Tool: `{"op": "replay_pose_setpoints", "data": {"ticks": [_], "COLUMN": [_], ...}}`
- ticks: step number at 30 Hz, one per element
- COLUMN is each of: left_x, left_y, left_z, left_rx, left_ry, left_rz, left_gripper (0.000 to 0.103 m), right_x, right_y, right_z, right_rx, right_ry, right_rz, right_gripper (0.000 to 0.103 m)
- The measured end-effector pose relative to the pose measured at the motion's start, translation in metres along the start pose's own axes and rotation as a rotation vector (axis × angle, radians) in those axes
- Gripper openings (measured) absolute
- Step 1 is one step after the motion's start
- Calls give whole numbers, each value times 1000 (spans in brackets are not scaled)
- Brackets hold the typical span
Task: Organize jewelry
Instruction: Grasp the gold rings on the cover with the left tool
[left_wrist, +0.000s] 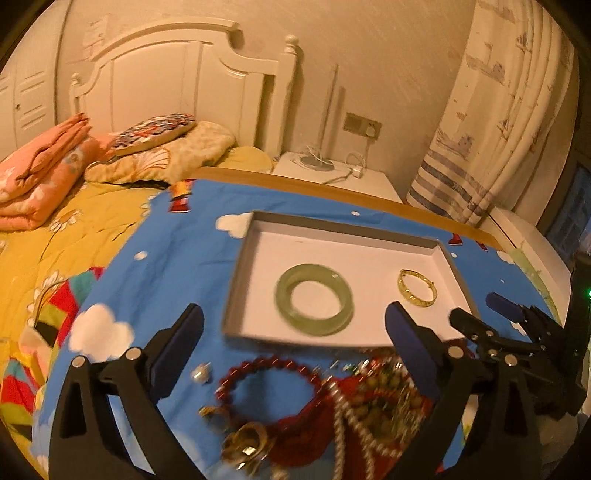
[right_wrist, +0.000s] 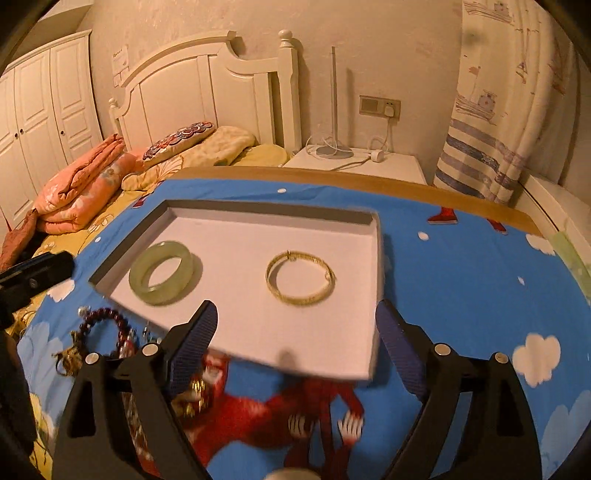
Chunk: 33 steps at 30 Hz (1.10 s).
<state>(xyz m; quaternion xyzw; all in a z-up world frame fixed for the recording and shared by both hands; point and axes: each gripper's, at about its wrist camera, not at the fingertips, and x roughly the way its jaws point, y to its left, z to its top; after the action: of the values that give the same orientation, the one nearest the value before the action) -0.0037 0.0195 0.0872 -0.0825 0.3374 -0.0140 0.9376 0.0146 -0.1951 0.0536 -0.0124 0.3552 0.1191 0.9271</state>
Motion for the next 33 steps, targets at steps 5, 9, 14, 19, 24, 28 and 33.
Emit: {"op": "replay_pose_setpoints", "data": {"ticks": [5, 9, 14, 19, 24, 28, 33], "left_x": [-32, -41, -39, -33, -37, -32, -20], "left_y": [32, 67, 106, 110, 66, 34, 37], "left_z": [-21, -44, -72, -89, -92, -98, -97], "left_rx": [-50, -98, -207, -211, -40, 121, 76], "left_ry": [-58, -37, 17, 31, 16, 24, 73], "left_rz": [13, 30, 12, -45, -147, -142, -167], "left_gripper": [100, 100, 100, 100, 100, 100, 80], "right_x": [-12, -18, -24, -14, -9, -6, -7], "right_y": [-8, -15, -16, -22, -34, -31, -30], "right_z": [-20, -38, -47, -44, -46, -45, -45], "right_rx": [41, 77, 88, 125, 201, 188, 184], "right_ry": [13, 36, 17, 52, 65, 79, 82], "right_rz": [3, 15, 26, 43, 76, 70, 69], "right_gripper": [86, 87, 88, 88, 88, 88, 88]}}
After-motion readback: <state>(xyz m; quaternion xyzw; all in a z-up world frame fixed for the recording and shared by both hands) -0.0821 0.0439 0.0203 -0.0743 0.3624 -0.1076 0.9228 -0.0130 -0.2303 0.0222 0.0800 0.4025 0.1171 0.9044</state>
